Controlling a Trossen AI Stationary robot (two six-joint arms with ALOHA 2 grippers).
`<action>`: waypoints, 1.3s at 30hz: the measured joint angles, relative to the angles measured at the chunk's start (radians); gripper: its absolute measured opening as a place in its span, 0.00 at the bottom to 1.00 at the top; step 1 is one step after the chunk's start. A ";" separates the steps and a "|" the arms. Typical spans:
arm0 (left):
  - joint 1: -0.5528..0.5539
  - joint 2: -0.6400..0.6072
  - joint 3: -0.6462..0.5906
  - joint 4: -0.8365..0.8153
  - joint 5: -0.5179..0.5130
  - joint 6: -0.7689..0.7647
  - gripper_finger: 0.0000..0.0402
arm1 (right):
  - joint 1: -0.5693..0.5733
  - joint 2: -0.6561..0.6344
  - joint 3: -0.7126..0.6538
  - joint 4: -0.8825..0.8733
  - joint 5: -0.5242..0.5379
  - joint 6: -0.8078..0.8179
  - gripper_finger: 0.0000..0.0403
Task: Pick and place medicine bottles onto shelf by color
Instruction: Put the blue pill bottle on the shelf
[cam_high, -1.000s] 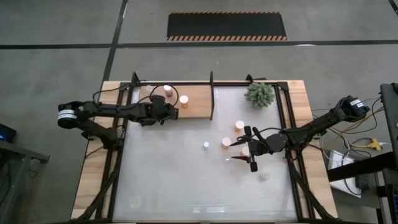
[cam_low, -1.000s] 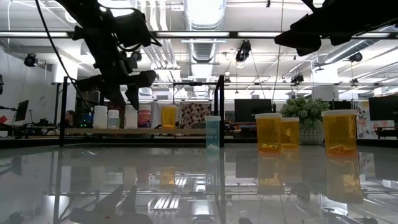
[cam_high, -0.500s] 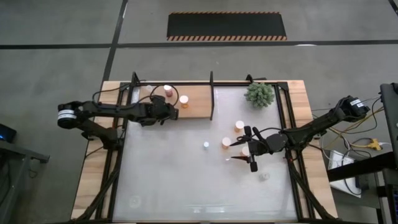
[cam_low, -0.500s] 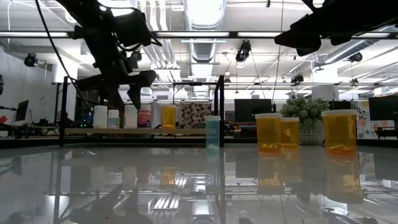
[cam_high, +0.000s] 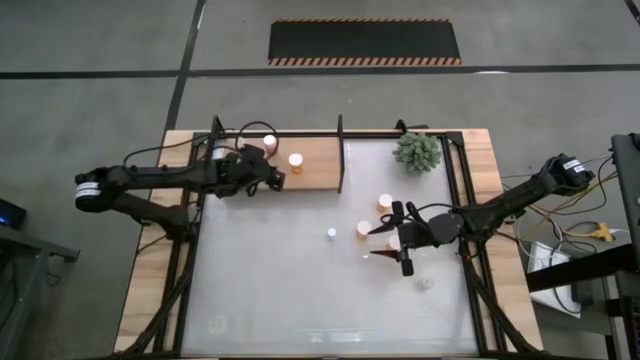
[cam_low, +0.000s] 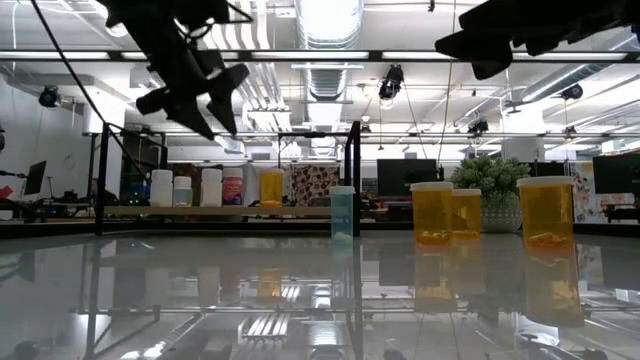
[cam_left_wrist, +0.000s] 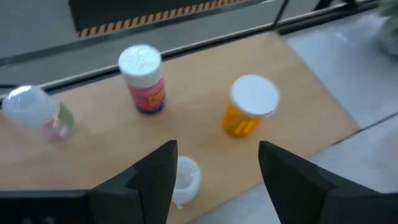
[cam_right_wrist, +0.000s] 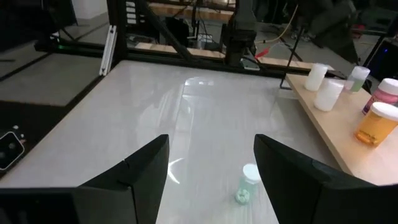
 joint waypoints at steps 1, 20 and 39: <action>-0.008 -0.014 0.001 -0.001 0.000 0.017 0.52 | 0.000 0.000 0.010 -0.016 0.000 0.000 0.56; -0.493 -0.040 -0.012 0.505 -0.054 0.566 0.52 | -0.003 0.081 0.277 -0.267 0.029 -0.065 0.56; -0.646 -0.038 -0.082 0.630 -0.055 0.684 0.52 | -0.050 0.502 0.888 -0.998 0.023 0.037 0.65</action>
